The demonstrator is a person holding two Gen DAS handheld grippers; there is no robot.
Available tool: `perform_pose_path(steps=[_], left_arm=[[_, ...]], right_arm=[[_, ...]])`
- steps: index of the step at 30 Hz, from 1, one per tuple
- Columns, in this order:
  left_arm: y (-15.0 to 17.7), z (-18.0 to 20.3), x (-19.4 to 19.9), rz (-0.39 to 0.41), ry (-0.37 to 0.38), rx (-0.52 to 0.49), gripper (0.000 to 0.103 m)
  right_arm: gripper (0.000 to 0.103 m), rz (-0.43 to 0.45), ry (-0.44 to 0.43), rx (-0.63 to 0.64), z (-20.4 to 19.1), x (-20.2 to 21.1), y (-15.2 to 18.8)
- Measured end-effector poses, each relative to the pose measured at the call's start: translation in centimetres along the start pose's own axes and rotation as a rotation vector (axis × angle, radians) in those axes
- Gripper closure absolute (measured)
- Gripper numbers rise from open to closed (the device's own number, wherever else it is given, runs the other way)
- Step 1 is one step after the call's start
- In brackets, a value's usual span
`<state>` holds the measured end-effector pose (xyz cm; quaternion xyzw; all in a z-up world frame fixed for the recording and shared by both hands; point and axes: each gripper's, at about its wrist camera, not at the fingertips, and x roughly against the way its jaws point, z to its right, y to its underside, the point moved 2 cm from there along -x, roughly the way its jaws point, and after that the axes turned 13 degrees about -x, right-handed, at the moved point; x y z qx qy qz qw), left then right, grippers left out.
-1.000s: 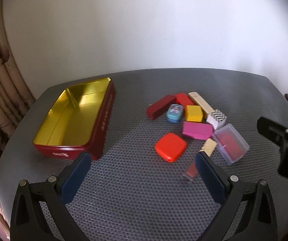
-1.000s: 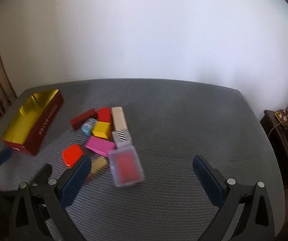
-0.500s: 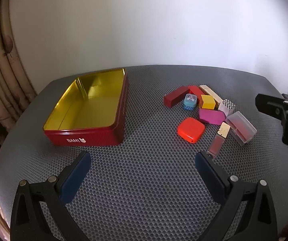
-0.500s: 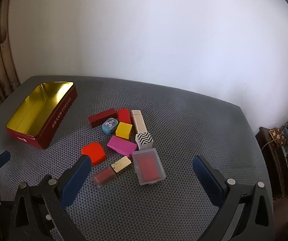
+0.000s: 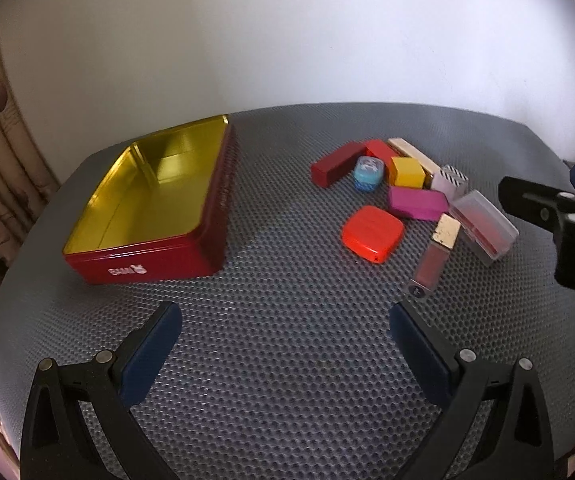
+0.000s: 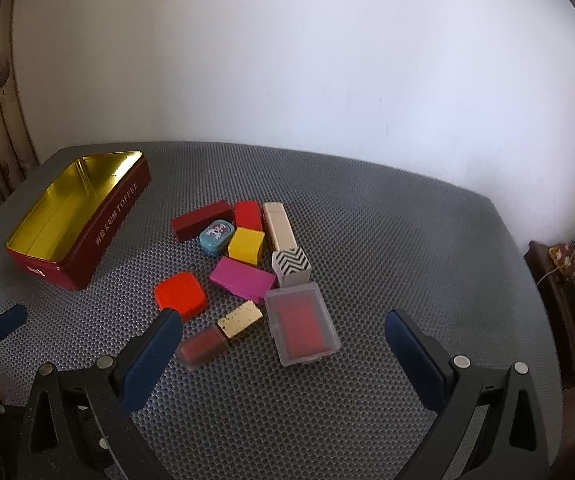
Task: Organize rigid objects
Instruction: 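Grasp the red-and-cream tube with the left tool and drop it into the tin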
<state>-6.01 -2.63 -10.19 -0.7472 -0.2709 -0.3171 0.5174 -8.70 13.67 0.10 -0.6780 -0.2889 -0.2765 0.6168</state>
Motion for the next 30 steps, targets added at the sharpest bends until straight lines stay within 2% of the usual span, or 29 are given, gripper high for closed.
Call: perform_pose_path(steps=[4,5,8,10,12,13,15,16,17,18,21,26,30], left_arm=[[-0.5,1.6,-1.1,-0.021,0.072,-0.013,0.000],[-0.6,2.1,-1.6,-0.030,0.109,-0.014,0.000],[-1.7,4.1,-2.9,-0.041,0.123,-0.067,0.007],[-2.5,5.0,-3.6,-0.049,0.146,-0.086,0.019],[-3.5,6.3,-4.3,-0.053,0.191,-0.108,0.027],[-4.1,7.3,-4.7,-0.051,0.207,-0.132,0.036],[-4.7,8.4,-5.4,-0.053,0.221,-0.168,0.047],[-5.0,9.0,-6.0,-0.064,0.225,-0.192,0.063],[-5.2,9.3,-6.4,-0.070,0.262,-0.193,0.070],[-5.3,9.3,-6.3,-0.057,0.277,-0.182,0.086],[-5.5,9.4,-5.8,-0.068,0.295,-0.184,0.086],[-6.3,6.9,-1.9,0.022,0.281,-0.132,0.086],[-8.1,3.0,-0.4,0.075,0.196,-0.085,0.086]], right_arm=[[0.000,0.016,-0.046,-0.065,3.7,-0.2,0.5],[0.000,0.026,-0.032,-0.088,5.1,-0.1,0.6],[0.000,0.029,-0.002,-0.145,8.7,-0.4,0.8],[0.000,0.018,0.001,-0.175,10.7,-0.6,0.8],[0.000,0.022,0.022,-0.204,12.3,-0.6,0.8],[0.000,0.024,0.022,-0.216,12.8,-0.7,0.7],[0.000,0.024,0.013,-0.245,13.8,-0.8,0.8],[0.000,0.019,0.010,-0.257,14.1,-1.0,1.0],[0.000,0.012,0.006,-0.268,14.3,-1.2,1.1],[0.000,0.006,0.005,-0.275,14.5,-1.3,1.2],[0.000,0.002,0.002,-0.280,14.5,-1.2,1.6],[0.000,0.014,-0.009,-0.256,13.5,-0.5,1.8],[0.000,0.014,-0.009,-0.236,12.2,-0.2,2.1]])
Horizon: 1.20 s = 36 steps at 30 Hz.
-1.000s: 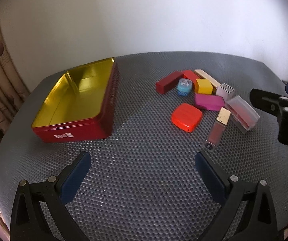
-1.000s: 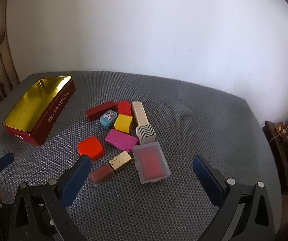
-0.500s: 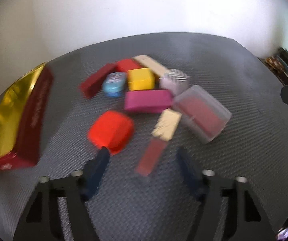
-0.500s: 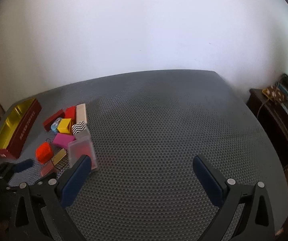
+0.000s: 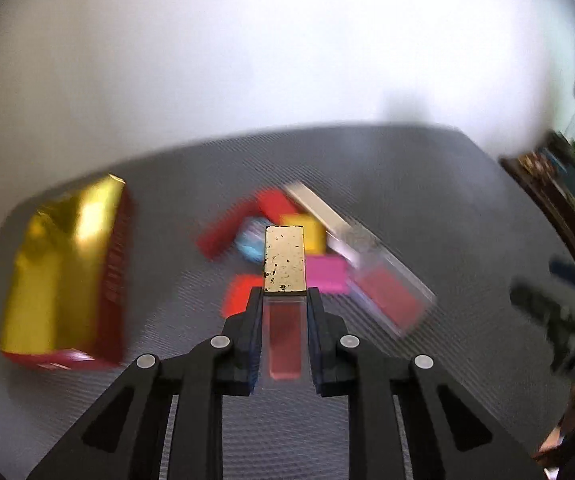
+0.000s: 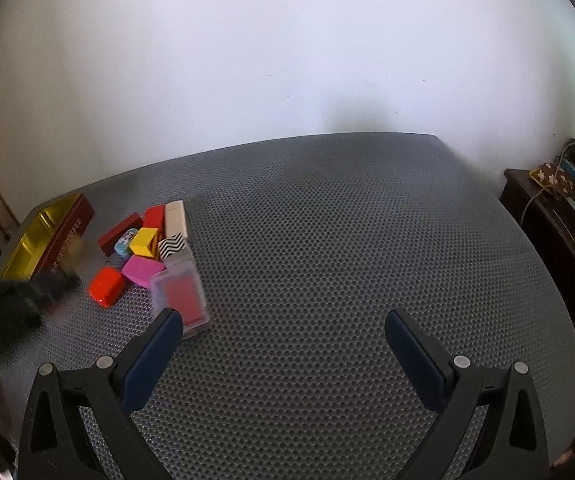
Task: Organize rigid objects
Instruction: 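Grasp the red-and-cream tube with the left tool and drop it into the tin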
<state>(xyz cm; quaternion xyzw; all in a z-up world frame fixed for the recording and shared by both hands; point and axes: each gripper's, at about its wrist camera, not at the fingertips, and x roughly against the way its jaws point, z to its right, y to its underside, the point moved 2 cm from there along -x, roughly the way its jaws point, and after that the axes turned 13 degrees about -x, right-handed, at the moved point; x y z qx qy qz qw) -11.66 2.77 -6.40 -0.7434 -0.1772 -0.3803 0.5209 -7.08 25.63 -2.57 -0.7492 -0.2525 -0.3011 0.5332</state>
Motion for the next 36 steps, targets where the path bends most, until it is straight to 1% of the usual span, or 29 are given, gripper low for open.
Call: perform_pose_path(steps=[2,4,5,6,8,11,14,18,19,22,25,27,30,32,36], left_arm=[[-0.8,-3.3,1.1,0.023,-0.075,0.042,0.086],[-1.3,-6.7,1.7,0.030,-0.143,0.084,0.086],[-1.5,-8.8,1.9,0.029,-0.177,0.120,0.086],[-1.5,-10.4,2.0,0.028,-0.195,0.149,0.086],[-1.4,-14.5,2.1,0.015,-0.241,0.212,0.086],[-1.0,-18.6,1.9,-0.007,-0.288,0.252,0.086],[-0.7,-21.3,1.1,-0.039,-0.323,0.269,0.086],[-0.3,-23.7,-0.6,-0.084,-0.324,0.290,0.086],[-0.2,-23.7,-0.7,-0.095,-0.326,0.289,0.086],[-0.6,-25.2,-3.3,-0.157,-0.326,0.283,0.086],[-1.0,-26.3,-5.3,-0.194,-0.293,0.298,0.086],[-1.2,-27.0,-7.8,-0.237,-0.264,0.310,0.086],[-0.9,-28.1,-10.9,-0.296,-0.243,0.355,0.086],[-0.5,-28.9,-12.7,-0.343,-0.249,0.373,0.086],[0.4,-29.9,-14.7,-0.377,-0.235,0.410,0.086]], right_arm=[[0.000,0.001,0.002,0.012,-0.6,0.1,0.4],[0.000,-0.003,-0.004,0.025,-1.2,0.2,0.7],[0.000,-0.003,-0.008,0.033,-1.6,0.3,0.8],[0.000,-0.002,-0.011,0.040,-1.8,0.4,0.9],[0.000,-0.001,-0.017,0.056,-2.5,0.5,1.1],[0.000,-0.002,-0.020,0.070,-2.8,0.5,1.3],[0.000,-0.010,-0.017,0.071,-2.6,0.1,1.5],[0.000,-0.029,-0.004,0.043,-1.4,-0.7,1.5],[0.000,-0.032,0.000,0.035,-1.1,-0.9,1.4],[0.000,-0.042,0.010,0.022,-0.3,-1.3,1.4],[0.000,-0.057,0.016,-0.004,0.3,-1.4,1.5],[0.000,-0.065,0.007,-0.017,0.6,-1.4,1.7],[0.000,-0.073,0.019,-0.007,0.5,-1.7,1.9],[0.000,-0.087,0.027,0.002,0.3,-2.0,2.1],[0.000,-0.106,0.042,0.026,-0.2,-2.5,2.4]])
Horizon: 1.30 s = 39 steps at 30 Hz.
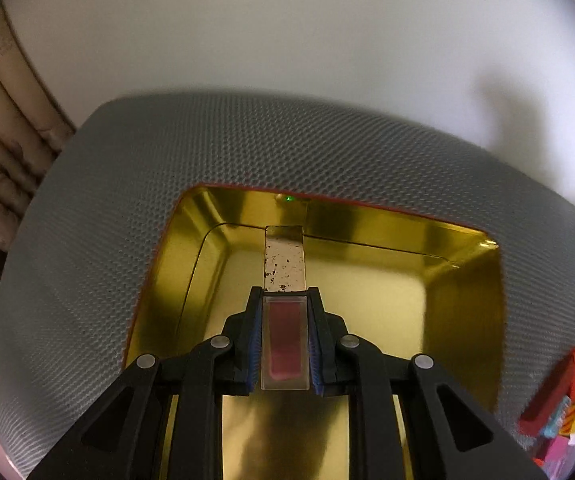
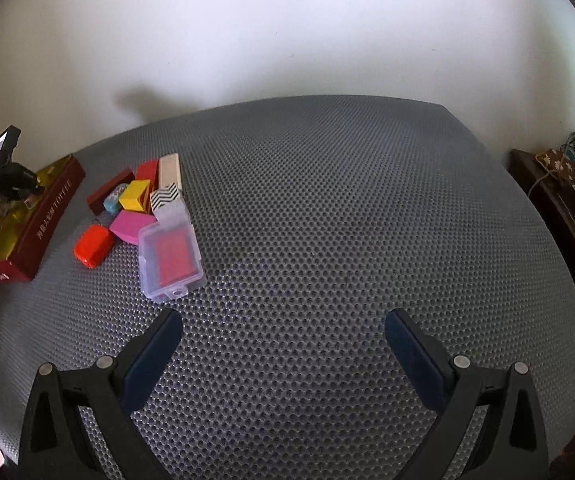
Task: Organize rigid objects
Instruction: 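Grasp the red-and-cream tube with the left tool and drop it into the tin, then grasp the clear red-filled plastic box with the right tool and place it in the tin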
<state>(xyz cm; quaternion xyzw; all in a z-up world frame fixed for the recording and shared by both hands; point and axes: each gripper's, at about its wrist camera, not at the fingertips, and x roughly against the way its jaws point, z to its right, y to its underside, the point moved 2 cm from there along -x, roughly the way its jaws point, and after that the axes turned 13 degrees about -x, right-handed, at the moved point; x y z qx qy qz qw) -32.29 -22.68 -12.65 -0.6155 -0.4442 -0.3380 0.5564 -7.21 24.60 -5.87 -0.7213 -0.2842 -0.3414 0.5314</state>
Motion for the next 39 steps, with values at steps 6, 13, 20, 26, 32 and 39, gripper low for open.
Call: perform_pose_path(steps=[6,13,20,26,32,39], left_arm=[[0.1,0.1,0.0,0.013,-0.017,-0.020,0.075],[2.7,0.5,9.4,0.219,0.029,-0.010,0.008],[14.5,2.6,21.9,0.471,0.185,-0.062,0.000],[21.5,5.1,23.0,0.470,0.219,-0.071,0.000],[23.3,4.8,24.0,0.529,0.236,-0.052,0.001],[23.4,3.3,24.0,0.526,0.169,-0.046,0.001]], right_arm=[[0.000,-0.019,0.008,0.049,-1.8,-0.5,0.5],[0.000,-0.008,-0.010,0.108,-3.8,-0.8,0.7],[0.000,-0.010,-0.073,0.244,-7.8,-3.7,-0.3],[0.001,-0.037,0.072,0.310,-9.3,-7.2,-0.3],[0.048,-0.055,-0.011,0.142,-8.3,-7.8,-2.3],[0.048,0.060,0.056,0.137,-11.3,-4.6,-5.5]])
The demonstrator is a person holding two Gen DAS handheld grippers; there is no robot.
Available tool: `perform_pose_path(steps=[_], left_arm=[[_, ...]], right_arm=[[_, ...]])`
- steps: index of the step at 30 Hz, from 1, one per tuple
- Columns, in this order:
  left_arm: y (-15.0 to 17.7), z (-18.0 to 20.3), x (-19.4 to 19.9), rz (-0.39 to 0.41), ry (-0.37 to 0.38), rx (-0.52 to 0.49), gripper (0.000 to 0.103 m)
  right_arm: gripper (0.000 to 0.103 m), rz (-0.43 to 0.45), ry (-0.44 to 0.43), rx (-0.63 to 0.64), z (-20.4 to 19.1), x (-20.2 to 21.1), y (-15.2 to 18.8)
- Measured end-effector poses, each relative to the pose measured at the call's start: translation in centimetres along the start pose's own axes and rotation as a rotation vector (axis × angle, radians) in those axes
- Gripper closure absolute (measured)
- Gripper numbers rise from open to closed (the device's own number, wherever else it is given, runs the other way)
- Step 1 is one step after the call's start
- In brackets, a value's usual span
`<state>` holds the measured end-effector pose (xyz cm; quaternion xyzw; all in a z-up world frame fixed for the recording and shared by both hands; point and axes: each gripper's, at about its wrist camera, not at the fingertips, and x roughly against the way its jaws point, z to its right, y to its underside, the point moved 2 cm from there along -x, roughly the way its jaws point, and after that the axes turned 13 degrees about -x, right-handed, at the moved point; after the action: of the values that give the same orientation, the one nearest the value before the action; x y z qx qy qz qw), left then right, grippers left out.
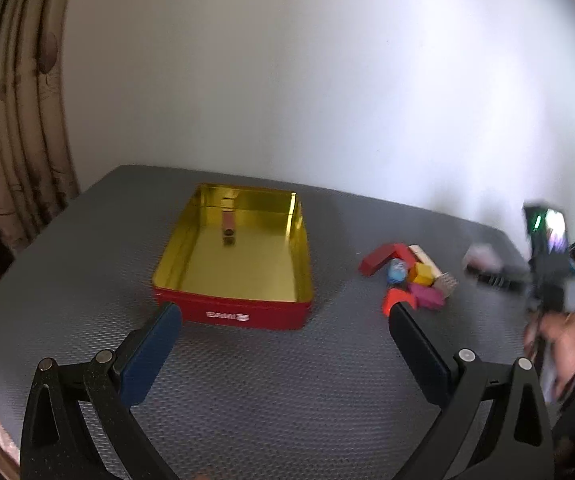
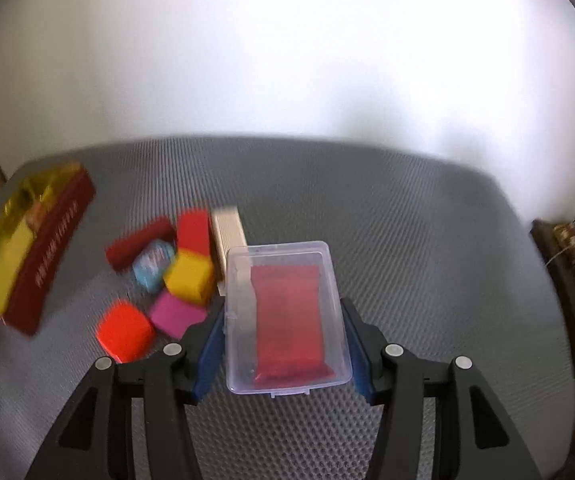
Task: Organize rigid objects
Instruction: 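Grasp the clear red-filled plastic box with the right tool and place it in the tin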
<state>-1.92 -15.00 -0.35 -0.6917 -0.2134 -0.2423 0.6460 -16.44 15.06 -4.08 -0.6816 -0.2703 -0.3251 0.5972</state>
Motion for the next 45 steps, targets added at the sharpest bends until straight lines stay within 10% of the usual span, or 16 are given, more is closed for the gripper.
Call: perform_pose_path(steps=[20,45], left_arm=[[2.1,-7.6,0.3,0.006,-0.175,0.155,0.001],[5.9,-14.1,-2.9,-0.088,-0.276,0.305,0.001]], right_arm=[[0.048,0.218,-0.046,0.087,-15.4,8.4,-5.8],[0.048,-0.010,-0.165,0.269,-29.7,-2.5,3.6]])
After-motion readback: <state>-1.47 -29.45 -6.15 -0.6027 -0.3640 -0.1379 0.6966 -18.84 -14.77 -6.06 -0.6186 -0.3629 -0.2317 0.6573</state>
